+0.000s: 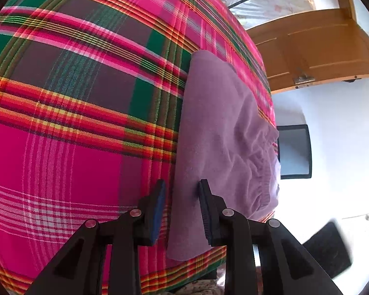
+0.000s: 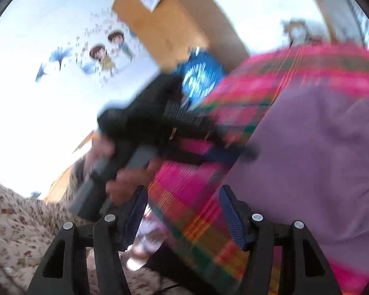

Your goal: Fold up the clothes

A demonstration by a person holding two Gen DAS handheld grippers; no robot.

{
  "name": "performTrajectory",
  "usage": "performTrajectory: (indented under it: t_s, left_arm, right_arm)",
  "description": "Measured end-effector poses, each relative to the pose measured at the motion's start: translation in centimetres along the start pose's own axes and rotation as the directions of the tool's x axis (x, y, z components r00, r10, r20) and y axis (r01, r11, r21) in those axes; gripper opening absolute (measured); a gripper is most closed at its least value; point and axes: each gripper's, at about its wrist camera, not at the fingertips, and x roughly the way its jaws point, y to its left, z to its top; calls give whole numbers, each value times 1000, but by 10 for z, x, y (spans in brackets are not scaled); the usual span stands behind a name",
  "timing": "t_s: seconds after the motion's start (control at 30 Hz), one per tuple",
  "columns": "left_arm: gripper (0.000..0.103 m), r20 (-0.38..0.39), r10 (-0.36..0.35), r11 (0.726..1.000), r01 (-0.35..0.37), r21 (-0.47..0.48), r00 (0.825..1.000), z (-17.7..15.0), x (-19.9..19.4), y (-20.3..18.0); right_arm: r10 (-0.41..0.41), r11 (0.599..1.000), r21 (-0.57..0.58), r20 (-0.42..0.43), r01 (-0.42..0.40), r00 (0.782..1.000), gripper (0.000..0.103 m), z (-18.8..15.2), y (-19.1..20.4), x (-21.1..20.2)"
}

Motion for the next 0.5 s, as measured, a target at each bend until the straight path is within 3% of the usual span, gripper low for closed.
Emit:
performTrajectory:
  t_s: [0.1,0.23,0.3,0.37,0.4,0.5]
  left_arm:
    - [28,1,0,1000,0,-3,1000,-1,1,-1]
    - [28,3,0,1000,0,1,1000,-3,2,-2]
    - [28,0,-2,1000,2,-3,1000,-2,2,-2]
    - [28,-1,2,1000,-2,2,1000,-2,3,-3]
    - [28,-2,4,1000,-4,4,1000,-2,3,-4]
    - [28,2,7,1000,-7,13,1000,-3,3,-5]
  right_arm:
    - [-206,978,35,83,204,975,62,16,-28,-21]
    - [-420,906,100,92,411,903,61,19,-61,-34]
    - [-483,874,101,74,475,872,59,22,-79,-26]
    - [-545,838,69,46,542,837,42,15,-83,-24]
    - [-569,822,50,39,567,821,40,11,-84,-24]
    - [-589,808,6,50,589,807,36,7,-86,-20]
